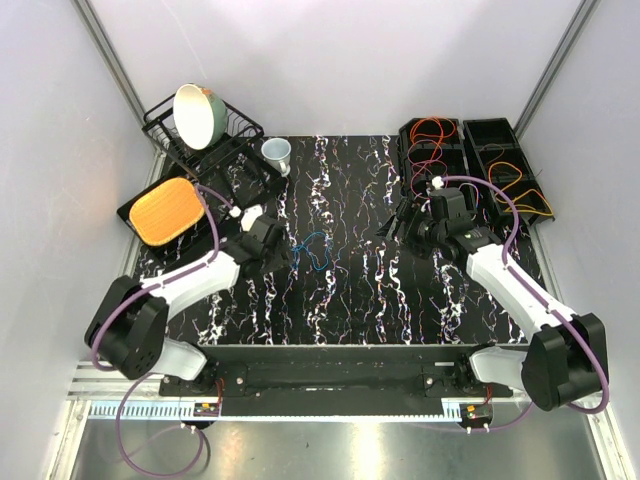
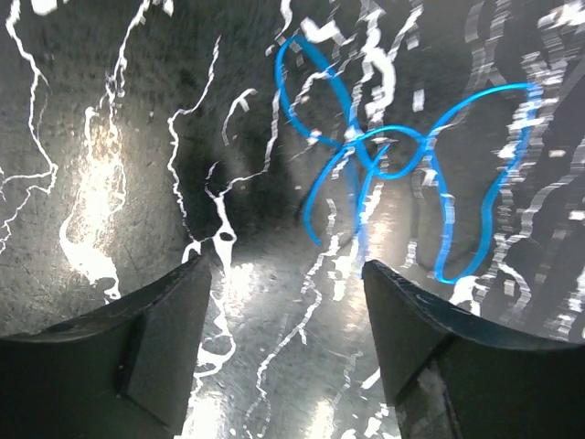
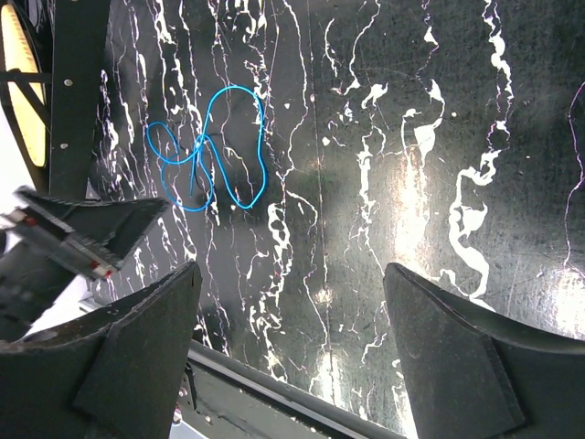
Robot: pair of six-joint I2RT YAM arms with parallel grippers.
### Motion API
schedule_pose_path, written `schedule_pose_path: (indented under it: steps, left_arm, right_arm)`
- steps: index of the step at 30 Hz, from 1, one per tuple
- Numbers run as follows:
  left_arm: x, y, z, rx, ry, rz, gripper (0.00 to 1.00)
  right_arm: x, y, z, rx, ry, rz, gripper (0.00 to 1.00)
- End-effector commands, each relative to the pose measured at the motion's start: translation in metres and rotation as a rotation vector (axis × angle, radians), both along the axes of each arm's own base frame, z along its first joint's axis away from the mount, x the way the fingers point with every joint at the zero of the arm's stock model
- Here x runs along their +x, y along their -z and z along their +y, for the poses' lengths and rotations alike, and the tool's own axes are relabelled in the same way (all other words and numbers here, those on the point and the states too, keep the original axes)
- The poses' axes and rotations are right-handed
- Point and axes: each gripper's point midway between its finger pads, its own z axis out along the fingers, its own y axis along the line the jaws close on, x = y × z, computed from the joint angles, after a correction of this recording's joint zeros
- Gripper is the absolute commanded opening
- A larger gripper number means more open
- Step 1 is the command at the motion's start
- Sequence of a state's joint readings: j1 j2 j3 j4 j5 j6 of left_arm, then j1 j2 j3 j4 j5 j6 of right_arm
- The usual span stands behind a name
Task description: Untangle the cables
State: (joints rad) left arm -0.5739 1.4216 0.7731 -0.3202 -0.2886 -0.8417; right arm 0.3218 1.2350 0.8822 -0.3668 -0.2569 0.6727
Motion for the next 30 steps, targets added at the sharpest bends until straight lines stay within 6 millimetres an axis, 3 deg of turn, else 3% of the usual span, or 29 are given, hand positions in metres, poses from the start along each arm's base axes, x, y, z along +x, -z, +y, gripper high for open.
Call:
schedule_pose_path:
  steps: [1,5,13,16,17,20,22,25,28,30]
  left_arm:
    - [0.012,-0.024,-0.008,-0.041,0.030,-0.093,0.73]
    - [0.025,-0.030,-0.014,-0.027,0.029,-0.095,0.72]
    - [0.043,-0.007,-0.024,0.010,0.030,-0.042,0.65]
    - [0.044,-0.002,-0.026,0.013,0.030,-0.030,0.48]
    - [0.043,0.001,-0.026,0.016,0.032,-0.021,0.38]
    - [0.040,0.006,-0.026,0.014,0.035,-0.006,0.26]
    - [0.038,0.009,-0.028,0.012,0.042,0.010,0.01]
    - [0.042,-0.025,-0.039,0.016,0.096,-0.020,0.00]
    - [0.053,-0.127,-0.062,-0.005,0.179,-0.235,0.00]
    - [0.044,-0.182,-0.065,-0.041,0.244,-0.328,0.00]
  right_arm:
    - [0.002,-0.004,0.006,0.010,-0.035,-0.015,0.87]
    - [0.001,-0.007,0.007,0.020,-0.034,-0.017,0.87]
    - [-0.010,-0.005,0.002,0.021,-0.028,-0.023,0.87]
    - [-0.012,-0.004,0.002,0.019,-0.029,-0.015,0.87]
    - [-0.013,-0.003,0.002,0.018,-0.030,-0.014,0.87]
    - [-0.012,-0.002,0.001,0.009,-0.032,-0.016,0.87]
    - [-0.011,-0.002,0.001,0.009,-0.031,-0.012,0.87]
    - [-0.008,-0.005,0.005,0.014,-0.047,-0.013,0.87]
    - [-0.002,-0.020,0.010,0.032,-0.072,-0.041,0.87]
    - [0.003,-0.040,0.016,0.057,-0.100,-0.084,0.88]
